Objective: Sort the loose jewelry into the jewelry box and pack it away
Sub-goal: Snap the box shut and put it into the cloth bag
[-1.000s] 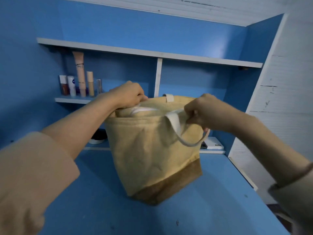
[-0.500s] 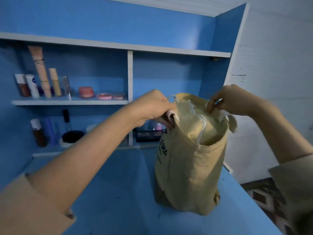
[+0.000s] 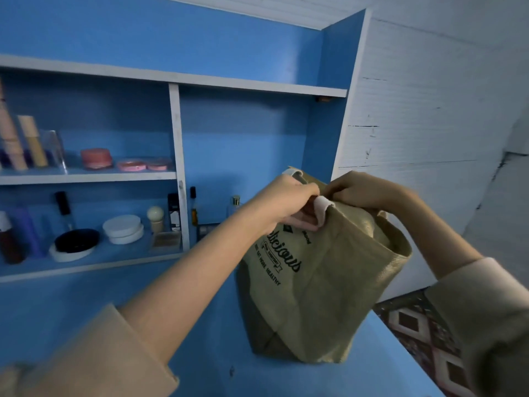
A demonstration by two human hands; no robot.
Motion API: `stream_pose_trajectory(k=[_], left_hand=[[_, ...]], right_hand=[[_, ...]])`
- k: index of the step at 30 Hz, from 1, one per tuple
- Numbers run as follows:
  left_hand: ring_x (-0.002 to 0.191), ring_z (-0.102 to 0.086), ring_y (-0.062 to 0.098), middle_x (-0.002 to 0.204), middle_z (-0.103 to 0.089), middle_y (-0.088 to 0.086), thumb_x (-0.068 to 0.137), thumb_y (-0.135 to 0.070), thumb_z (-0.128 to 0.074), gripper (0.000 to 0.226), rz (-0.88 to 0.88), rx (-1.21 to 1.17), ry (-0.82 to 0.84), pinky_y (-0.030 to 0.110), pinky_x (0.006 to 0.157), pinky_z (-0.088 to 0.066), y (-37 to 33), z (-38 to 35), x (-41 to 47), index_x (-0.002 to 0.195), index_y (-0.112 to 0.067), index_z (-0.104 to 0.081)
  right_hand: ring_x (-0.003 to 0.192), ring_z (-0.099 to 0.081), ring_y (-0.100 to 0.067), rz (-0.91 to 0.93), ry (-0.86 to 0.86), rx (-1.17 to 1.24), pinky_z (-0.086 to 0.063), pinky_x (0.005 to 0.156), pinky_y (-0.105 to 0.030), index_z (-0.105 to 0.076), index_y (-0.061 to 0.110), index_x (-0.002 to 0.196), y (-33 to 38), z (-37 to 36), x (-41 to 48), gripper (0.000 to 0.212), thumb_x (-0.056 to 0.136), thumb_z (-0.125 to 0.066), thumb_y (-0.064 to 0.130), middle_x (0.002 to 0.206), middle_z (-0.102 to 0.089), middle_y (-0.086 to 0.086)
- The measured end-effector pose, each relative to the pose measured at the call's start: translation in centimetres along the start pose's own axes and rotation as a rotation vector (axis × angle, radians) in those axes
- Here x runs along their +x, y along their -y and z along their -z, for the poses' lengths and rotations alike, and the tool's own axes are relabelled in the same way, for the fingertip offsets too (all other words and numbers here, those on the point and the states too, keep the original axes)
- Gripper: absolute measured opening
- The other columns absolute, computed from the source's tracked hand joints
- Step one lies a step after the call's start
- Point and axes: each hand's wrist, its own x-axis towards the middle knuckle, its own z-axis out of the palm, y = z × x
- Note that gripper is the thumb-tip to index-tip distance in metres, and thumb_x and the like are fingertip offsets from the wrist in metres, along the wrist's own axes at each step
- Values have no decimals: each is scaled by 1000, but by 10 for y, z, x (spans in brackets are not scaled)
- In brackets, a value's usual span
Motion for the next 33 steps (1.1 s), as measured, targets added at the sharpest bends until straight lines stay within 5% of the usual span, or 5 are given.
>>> stream_pose_trajectory(k=[7, 14, 20, 28, 33], left_hand=[[115, -46, 13, 111, -50, -13, 102, -27, -37, 17, -270, -29, -644, 31, 95, -36, 87, -7, -5, 115, -28, -49], [145, 18, 19, 158, 15, -8, 98, -53, -8, 56, 57, 388, -188, 48, 117, 11, 166, -40, -6, 147, -38, 14], [134, 33, 25, 138, 42, 6, 99, -52, -16, 81, 56, 711, -167, 54, 113, 10, 159, -56, -8, 77, -53, 62], [144, 22, 32, 154, 29, 10, 99, -53, -25, 92, 53, 671, -172, 54, 115, 5, 158, -64, -4, 64, -55, 60], [145, 19, 17, 159, 17, -6, 100, -51, -10, 57, 82, 322, -201, 45, 116, 13, 166, -58, 7, 145, -34, 19]], right_hand=[[91, -64, -17, -100, 82, 214, -51, 87, -37, -70, 22, 102, 6, 3, -5, 57, 91, -33, 64, 100, -68, 1], [100, -60, -20, -74, -9, 202, -46, 95, -40, -68, 24, 107, 25, 0, -6, 64, 87, -27, 69, 113, -64, -2], [101, -57, -23, 24, -40, 34, -43, 87, -34, -63, 21, 116, 50, -9, 3, 67, 87, -30, 70, 115, -62, -7], [117, -51, -29, -1, 77, -131, -37, 97, -38, -40, 26, 138, 58, -16, 10, 71, 86, -25, 71, 132, -54, -9], [123, -47, -26, -31, 125, -22, -33, 104, -38, -40, 31, 140, 45, -3, -6, 63, 89, -26, 67, 138, -48, -6]])
